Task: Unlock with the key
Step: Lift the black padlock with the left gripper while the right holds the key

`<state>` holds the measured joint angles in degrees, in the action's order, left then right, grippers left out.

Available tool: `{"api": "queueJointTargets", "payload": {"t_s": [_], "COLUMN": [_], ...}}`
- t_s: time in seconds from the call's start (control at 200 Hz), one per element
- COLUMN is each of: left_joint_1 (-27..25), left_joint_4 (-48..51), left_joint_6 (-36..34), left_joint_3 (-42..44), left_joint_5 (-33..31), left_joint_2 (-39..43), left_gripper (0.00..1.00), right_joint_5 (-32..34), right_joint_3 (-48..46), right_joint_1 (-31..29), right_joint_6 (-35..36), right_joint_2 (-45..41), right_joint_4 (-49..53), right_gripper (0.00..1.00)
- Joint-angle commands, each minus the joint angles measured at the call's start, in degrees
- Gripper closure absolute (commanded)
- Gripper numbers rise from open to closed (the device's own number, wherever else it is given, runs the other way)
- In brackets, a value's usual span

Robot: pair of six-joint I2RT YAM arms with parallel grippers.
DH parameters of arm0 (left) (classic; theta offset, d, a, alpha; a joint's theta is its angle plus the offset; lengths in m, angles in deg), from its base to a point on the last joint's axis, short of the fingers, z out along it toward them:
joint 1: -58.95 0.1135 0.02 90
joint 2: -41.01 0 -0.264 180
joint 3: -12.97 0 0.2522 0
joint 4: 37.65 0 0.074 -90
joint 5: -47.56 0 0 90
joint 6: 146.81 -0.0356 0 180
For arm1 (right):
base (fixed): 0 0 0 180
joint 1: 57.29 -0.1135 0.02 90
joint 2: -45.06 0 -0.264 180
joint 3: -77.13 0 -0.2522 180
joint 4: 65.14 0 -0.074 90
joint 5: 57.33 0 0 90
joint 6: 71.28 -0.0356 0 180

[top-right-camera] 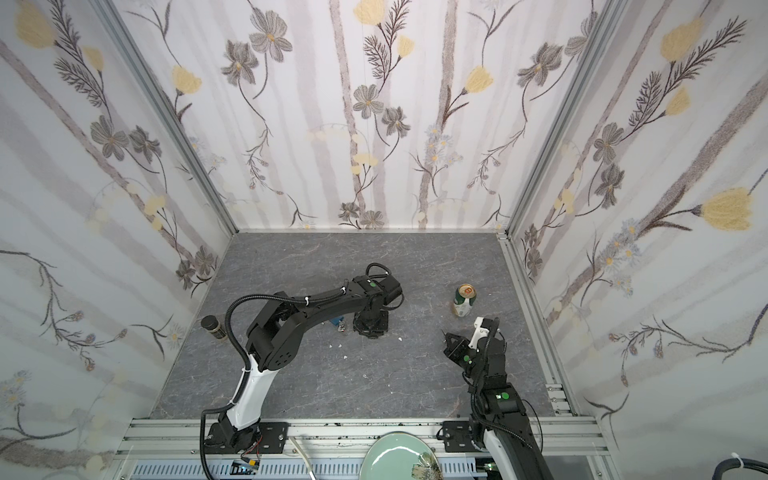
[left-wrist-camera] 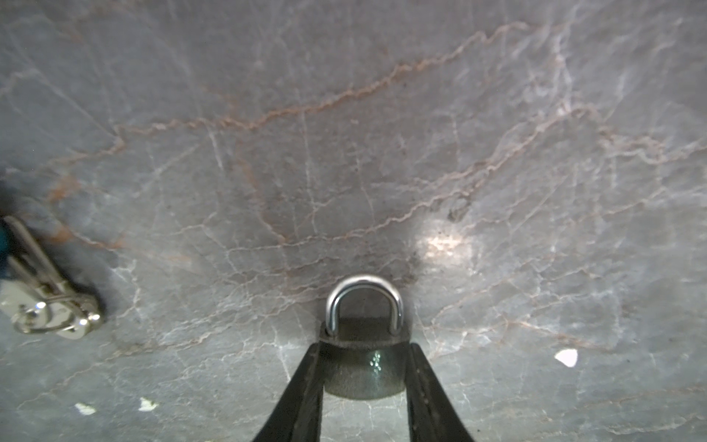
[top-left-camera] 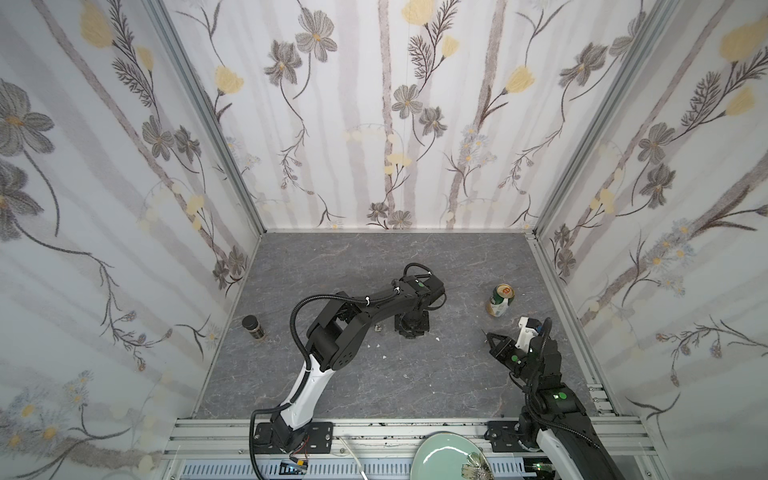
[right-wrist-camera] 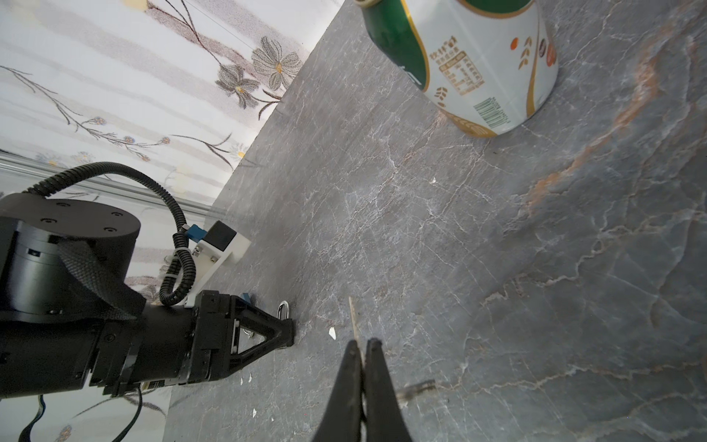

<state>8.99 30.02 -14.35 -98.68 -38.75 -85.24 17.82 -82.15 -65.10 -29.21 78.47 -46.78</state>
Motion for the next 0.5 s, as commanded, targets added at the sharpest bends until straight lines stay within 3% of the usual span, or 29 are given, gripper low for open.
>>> {"api": "queueJointTargets", "payload": {"t_s": [0.0, 0.25, 0.405, 0.495], "left_joint_1": [0.1, 0.3, 0.5, 0.9], "left_joint_4": [0.1, -0.3, -0.5, -1.3], "left_joint_6": [0.9, 0.9, 0.7, 1.0], "left_joint_3": [0.8, 0.8, 0.8, 1.8], "left_joint_5": [-0.1, 0.3, 0.3, 0.3], "left_joint_2": [-1.4, -2.0, -2.1, -1.4], "left_gripper": [0.67, 0.62, 0.80, 0.84], "right_joint_5": [-0.2, -0.1, -0.4, -1.0], "right_joint_3": [-0.2, -0.4, -0.5, -0.5], "right_joint_1": [0.0, 0.0, 0.0, -0.1], "right_joint_6": [-0.4, -0.5, -0.6, -0.3], "right_joint_2": [-0.3, -0.4, -0.3, 0.0], "right_joint_4": [-1.5, -1.7, -2.1, -2.5], "right_gripper": [1.00, 1.00, 1.00, 1.00]}}
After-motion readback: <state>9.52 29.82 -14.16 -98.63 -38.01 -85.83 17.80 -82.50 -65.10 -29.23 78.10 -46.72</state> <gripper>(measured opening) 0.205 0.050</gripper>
